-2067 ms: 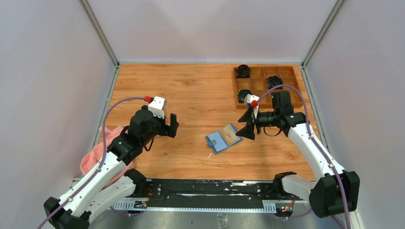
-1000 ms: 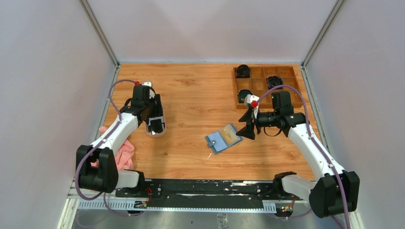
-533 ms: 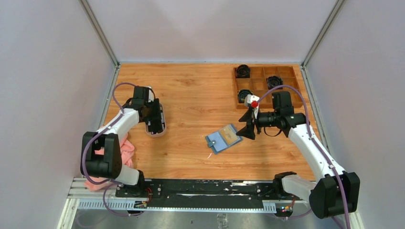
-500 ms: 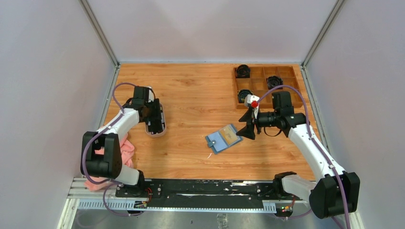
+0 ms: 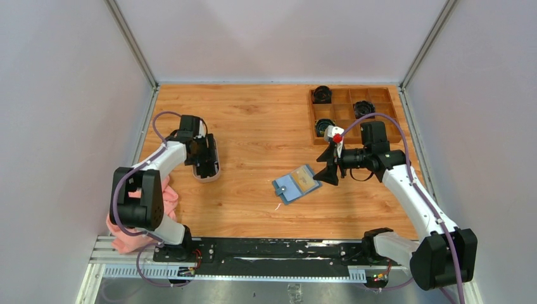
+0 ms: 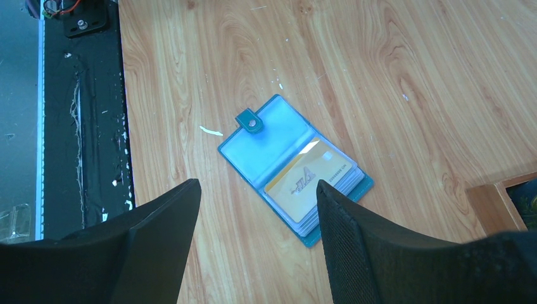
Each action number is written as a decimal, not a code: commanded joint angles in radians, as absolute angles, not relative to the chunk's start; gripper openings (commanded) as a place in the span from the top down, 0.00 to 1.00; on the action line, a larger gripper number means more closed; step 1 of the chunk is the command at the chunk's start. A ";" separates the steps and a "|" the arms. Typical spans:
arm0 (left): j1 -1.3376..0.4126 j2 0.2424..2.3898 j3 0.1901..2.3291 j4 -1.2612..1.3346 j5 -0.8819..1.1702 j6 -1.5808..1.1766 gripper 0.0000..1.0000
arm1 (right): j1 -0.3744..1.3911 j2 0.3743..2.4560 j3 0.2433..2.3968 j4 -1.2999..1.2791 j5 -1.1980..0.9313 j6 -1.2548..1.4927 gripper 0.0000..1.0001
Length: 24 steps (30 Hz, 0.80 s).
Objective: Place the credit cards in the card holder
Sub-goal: Pick up the credit card from the storage box.
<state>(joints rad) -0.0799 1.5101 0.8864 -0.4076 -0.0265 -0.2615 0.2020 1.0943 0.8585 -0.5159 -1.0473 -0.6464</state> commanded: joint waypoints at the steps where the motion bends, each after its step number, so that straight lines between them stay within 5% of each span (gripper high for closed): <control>1: -0.075 1.538 0.921 -0.441 -0.031 -0.272 0.28 | 0.187 1.075 0.842 -0.515 -1.057 -0.649 0.29; 24: -0.092 1.680 0.982 -0.541 -0.072 -0.311 0.27 | 0.186 1.074 0.844 -0.515 -1.060 -0.649 0.29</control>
<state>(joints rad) -0.0826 1.6268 0.9855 -0.5114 -0.0544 -0.3042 0.2020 1.0920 0.8585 -0.5159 -1.0473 -0.6464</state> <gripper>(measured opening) 0.750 0.710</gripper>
